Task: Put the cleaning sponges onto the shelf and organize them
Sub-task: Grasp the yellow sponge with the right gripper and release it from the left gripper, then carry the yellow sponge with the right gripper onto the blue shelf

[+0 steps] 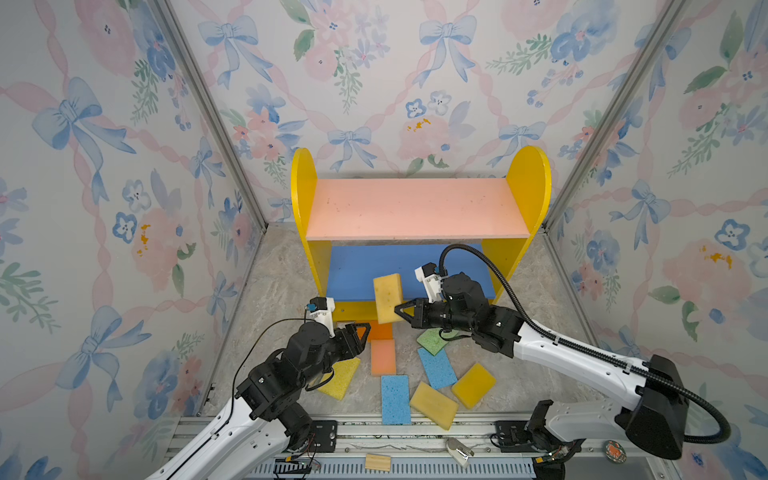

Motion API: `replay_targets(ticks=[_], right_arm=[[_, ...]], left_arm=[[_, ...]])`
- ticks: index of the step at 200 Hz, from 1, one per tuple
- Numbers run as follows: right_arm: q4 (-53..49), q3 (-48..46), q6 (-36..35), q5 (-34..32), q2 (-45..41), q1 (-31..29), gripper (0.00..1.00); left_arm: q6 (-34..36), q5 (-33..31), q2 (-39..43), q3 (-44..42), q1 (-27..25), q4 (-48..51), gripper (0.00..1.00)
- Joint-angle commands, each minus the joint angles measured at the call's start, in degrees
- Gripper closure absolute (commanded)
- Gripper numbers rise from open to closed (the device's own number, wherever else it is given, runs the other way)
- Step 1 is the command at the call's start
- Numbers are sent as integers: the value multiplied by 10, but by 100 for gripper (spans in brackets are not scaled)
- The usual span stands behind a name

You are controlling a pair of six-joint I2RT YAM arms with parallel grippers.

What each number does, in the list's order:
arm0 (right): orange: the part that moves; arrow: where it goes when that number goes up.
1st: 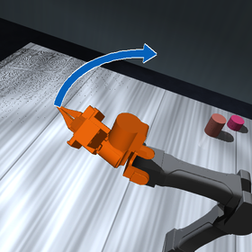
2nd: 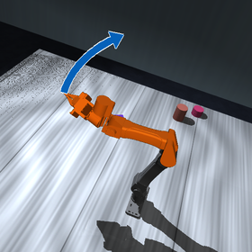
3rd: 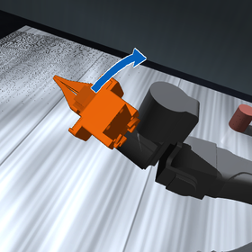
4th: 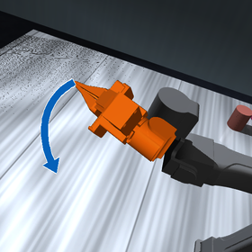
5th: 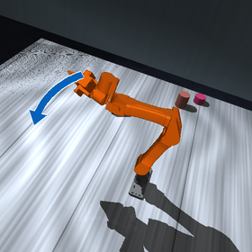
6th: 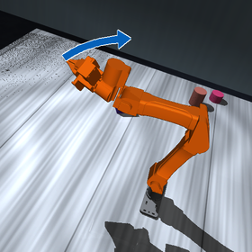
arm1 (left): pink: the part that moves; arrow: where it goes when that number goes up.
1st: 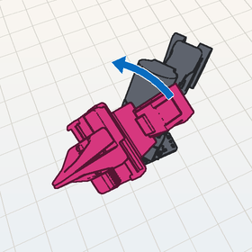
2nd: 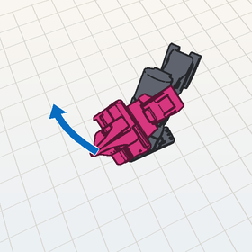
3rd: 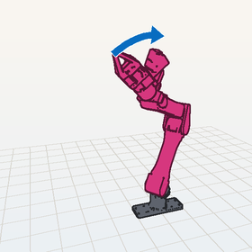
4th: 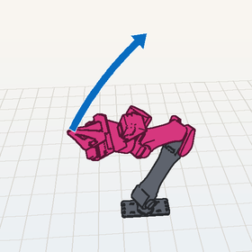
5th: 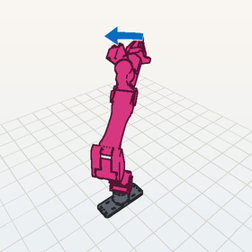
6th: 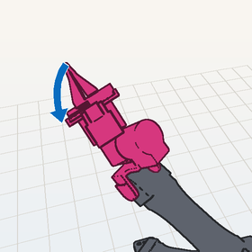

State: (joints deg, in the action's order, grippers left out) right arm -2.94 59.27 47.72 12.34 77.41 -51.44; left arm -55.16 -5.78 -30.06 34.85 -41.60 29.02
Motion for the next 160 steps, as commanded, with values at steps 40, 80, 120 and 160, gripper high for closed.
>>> replay_targets(ticks=[40,80,120,160], right_arm=[[148,85,92,-2,169,-4,96],[174,150,112,-20,251,-12,97],[185,204,133,-25,313,-18,97],[166,262,143,-3,364,-18,93]], left_arm=[[55,-18,2,10,44,135,32],[93,12,-5,7,87,149,30],[109,26,-7,-8,103,151,28],[123,31,-11,-3,108,155,27]])
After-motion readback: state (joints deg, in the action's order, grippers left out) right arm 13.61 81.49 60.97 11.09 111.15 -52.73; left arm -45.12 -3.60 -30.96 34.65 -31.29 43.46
